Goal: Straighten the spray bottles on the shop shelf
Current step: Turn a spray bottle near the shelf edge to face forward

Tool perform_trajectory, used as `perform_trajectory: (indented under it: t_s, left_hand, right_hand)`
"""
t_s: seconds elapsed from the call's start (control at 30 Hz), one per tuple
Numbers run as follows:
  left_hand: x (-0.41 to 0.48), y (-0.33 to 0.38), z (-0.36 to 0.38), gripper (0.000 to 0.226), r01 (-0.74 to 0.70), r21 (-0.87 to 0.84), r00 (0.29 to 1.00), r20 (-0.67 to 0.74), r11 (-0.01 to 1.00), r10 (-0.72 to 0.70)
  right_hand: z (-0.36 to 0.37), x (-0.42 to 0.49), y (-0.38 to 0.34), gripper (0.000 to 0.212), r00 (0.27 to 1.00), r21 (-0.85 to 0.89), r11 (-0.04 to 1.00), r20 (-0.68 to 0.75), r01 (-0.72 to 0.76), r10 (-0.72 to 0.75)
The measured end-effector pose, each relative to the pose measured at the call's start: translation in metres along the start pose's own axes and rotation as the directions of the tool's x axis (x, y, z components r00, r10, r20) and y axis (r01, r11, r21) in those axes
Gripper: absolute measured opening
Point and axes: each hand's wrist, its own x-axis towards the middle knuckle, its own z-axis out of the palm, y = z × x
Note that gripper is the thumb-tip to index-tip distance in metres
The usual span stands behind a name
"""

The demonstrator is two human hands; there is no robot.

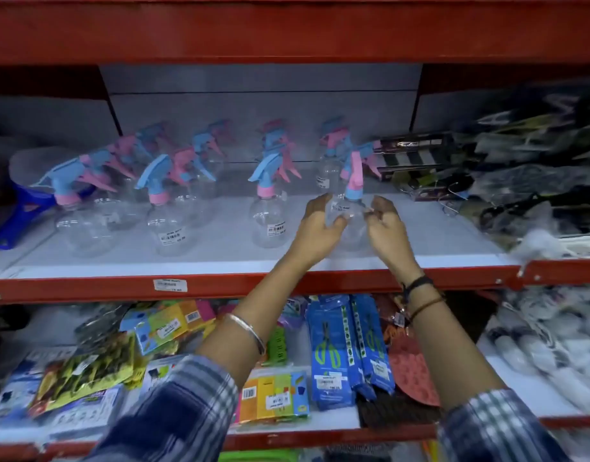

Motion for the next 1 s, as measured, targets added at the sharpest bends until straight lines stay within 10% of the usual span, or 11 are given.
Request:
perform_trajectory:
  t_s: [0.17,0.8,1.0]
  left_hand:
    - [0.017,0.003,0.008,0.059,0.100,0.048,0.991,0.084,0.994,-0.103]
    - [-0.038,0.016,0.010,0.051,-0.089,0.085,0.994,0.068,0.992,0.083]
    - [-0.056,-0.002,-0.007,0.028,-0.086,-0.022,0.973,-0.216,0.996,0.079]
  right_hand:
    - [-0.004,0.017,0.004,0.037,0.975,-0.022,0.996,0.205,-0.087,0.089]
    - [-0.023,-0.042,0.011,0.034,0.991,0.098,0.995,0.130,0.002,-0.014]
    - [-0.007,-0.082,-0.002,0.028,0.929,0.079,0.983,-0.347,0.164,-0.127]
